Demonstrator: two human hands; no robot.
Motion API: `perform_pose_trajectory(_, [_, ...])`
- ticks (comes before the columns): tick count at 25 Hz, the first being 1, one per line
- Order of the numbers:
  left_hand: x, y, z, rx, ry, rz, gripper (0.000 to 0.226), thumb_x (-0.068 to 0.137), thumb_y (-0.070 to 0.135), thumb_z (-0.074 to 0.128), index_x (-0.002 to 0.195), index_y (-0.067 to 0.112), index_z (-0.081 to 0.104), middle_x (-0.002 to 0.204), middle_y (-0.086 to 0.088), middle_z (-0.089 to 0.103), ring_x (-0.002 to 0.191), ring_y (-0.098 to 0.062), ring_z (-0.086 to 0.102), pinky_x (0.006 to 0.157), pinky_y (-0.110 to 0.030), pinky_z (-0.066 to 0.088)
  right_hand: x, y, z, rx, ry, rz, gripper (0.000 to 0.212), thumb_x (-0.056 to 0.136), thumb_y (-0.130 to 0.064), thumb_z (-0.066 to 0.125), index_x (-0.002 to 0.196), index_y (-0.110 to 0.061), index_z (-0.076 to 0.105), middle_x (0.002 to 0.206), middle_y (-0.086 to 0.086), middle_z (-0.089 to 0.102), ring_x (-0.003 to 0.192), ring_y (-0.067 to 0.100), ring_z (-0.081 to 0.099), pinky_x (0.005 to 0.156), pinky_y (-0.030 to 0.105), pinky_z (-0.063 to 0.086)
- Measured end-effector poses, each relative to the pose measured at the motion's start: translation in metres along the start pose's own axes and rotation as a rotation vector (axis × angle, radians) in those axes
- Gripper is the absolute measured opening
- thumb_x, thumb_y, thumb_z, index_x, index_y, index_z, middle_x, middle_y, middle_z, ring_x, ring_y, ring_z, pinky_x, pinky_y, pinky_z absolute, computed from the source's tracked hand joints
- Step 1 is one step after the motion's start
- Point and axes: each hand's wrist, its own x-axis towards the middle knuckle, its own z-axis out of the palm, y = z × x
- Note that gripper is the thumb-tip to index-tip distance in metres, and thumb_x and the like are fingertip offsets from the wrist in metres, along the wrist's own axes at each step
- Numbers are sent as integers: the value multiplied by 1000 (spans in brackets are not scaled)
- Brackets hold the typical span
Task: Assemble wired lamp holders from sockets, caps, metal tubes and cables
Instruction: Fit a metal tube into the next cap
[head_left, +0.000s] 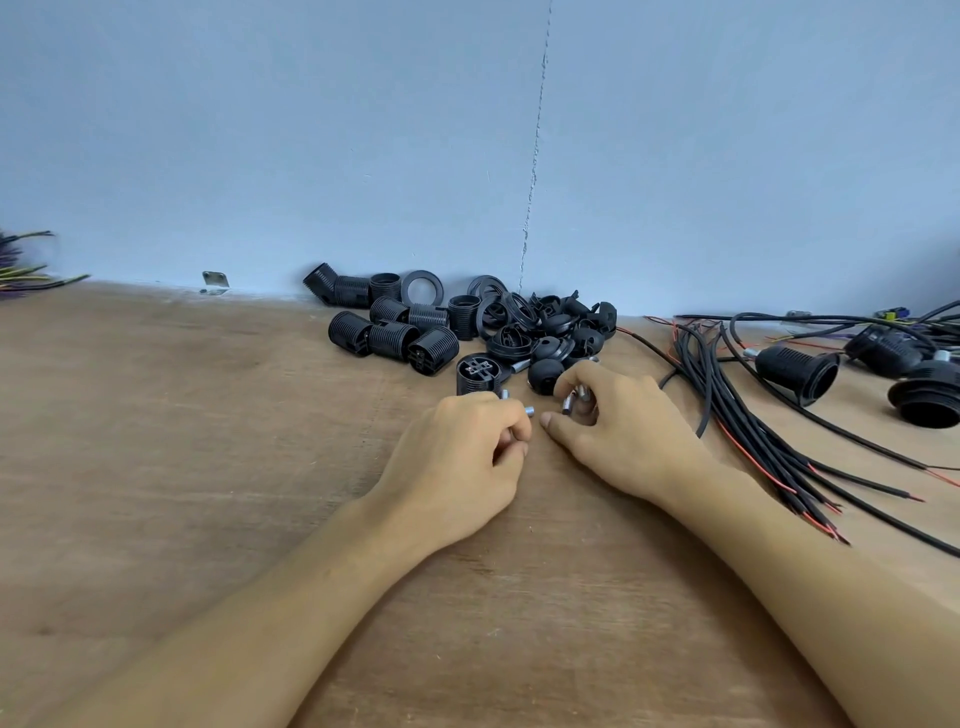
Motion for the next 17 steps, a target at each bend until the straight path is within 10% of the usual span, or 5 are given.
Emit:
perform_pose_trajectory(9, [6, 3, 2, -507, 150, -306, 23, 96, 11, 64, 83, 28, 73, 74, 7, 73, 53, -10, 69, 55, -21, 55, -1, -2, 1, 203, 195, -204, 9, 95, -38, 65, 97, -31, 68, 83, -13, 56, 76, 3, 53, 67, 14, 36])
perform_pose_trajectory(17, [11, 11, -9, -1420, -168, -610, 27, 107, 10, 46, 112, -10, 64, 110, -24, 75, 98, -33, 76, 77, -37, 64, -4, -10, 5, 329, 167, -295, 11, 91, -34, 72, 99, -27, 71, 88, -8, 62, 80, 9, 56, 71, 12, 39])
